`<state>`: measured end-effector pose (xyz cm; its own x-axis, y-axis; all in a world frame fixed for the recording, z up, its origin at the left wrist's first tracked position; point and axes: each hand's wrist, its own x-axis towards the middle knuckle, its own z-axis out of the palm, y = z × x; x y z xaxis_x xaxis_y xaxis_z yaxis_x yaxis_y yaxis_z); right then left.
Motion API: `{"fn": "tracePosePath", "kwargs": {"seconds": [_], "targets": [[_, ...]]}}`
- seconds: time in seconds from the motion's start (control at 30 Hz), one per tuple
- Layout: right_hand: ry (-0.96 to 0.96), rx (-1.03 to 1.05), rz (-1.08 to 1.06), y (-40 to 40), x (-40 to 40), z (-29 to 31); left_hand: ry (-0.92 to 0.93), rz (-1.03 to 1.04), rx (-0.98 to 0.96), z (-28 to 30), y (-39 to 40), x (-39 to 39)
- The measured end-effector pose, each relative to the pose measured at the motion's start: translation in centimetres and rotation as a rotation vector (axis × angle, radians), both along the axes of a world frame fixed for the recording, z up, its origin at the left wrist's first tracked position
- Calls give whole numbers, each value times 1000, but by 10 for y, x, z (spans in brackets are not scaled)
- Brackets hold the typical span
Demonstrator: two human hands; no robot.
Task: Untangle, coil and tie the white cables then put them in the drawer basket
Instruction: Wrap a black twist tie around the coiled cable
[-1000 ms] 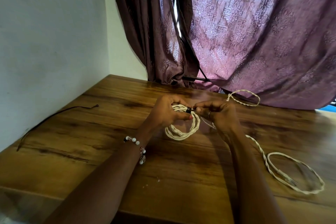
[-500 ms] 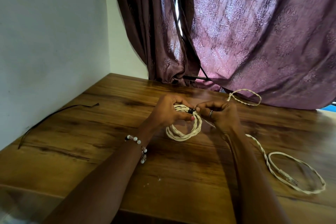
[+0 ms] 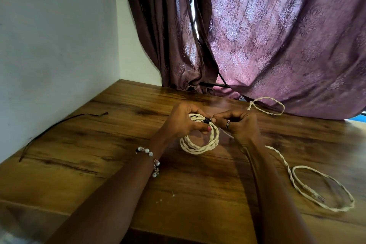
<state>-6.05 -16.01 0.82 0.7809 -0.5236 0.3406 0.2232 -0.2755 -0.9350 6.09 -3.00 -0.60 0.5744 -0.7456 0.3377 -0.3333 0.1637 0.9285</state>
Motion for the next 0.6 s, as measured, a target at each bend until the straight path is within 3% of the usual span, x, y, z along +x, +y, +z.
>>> {"fn": "tracePosePath", "kwargs": {"seconds": [0.17,0.37,0.6], "targets": [[15,19,19,-1,-1,-1,27,-20,19,-1,0,-1],[47,77,40,-1,-1,-1,-74,15,46,3,2,-3],[40,270,73,0,-6,5,-132,9,44,5,3,-4]]}}
